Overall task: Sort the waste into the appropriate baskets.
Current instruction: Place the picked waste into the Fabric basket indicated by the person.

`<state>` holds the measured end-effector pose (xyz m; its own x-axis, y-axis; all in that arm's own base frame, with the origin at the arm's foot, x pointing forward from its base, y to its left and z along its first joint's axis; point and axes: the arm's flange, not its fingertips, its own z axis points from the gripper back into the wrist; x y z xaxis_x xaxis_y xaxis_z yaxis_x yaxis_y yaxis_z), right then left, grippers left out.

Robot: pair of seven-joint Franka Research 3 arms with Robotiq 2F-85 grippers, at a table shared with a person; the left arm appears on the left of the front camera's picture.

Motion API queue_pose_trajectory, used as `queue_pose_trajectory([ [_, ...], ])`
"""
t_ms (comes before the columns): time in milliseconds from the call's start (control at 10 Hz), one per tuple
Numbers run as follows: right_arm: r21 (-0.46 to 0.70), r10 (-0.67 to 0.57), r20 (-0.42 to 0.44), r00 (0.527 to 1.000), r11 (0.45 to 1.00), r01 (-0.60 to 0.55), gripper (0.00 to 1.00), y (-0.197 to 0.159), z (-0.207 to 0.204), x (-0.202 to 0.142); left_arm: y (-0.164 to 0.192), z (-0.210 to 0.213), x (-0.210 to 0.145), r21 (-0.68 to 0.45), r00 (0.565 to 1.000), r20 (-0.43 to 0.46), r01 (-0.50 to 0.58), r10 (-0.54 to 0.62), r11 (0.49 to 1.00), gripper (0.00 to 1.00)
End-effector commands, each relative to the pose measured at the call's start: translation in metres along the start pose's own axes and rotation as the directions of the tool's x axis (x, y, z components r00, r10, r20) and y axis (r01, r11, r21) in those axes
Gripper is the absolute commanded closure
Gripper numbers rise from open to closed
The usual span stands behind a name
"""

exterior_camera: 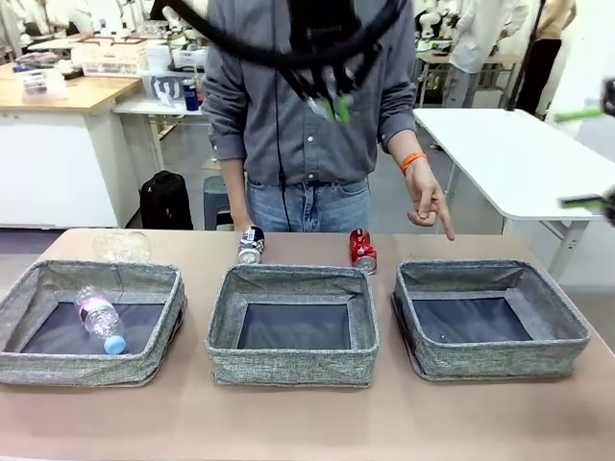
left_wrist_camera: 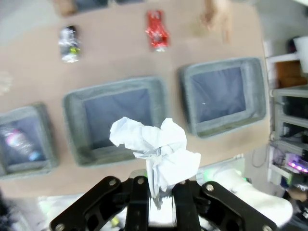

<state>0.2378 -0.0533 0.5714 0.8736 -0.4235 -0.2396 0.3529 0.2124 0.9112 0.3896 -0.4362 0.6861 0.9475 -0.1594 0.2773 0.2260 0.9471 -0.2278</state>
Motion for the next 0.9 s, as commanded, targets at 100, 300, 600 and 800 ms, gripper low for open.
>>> queue_pose_trajectory([
  [100,-0.052,-0.025,0.140,0.990,0.998,0.032,0.00,-0.033,0.139,-0.016,-0.037,-0.104,-0.061,-0.316,0.998,-0.039,0.040,-0.055,0.948,0.91],
  [300,0.129,0.002,0.208,0.978,0.991,-0.029,0.00,-0.058,0.175,-0.048,-0.106,-0.189,-0.075,-0.316,0.986,-0.042,0.139,-0.160,0.939,0.91],
  [600,0.050,-0.064,0.231,0.971,0.997,0.054,0.00,-0.056,0.179,-0.048,-0.145,-0.259,-0.040,-0.281,0.969,-0.092,0.195,-0.229,0.940,0.91],
  [800,0.050,-0.064,0.231,0.971,0.997,0.054,0.00,-0.056,0.179,-0.048,-0.155,-0.274,-0.036,-0.217,0.961,-0.083,0.240,-0.263,0.946,0.91],
])
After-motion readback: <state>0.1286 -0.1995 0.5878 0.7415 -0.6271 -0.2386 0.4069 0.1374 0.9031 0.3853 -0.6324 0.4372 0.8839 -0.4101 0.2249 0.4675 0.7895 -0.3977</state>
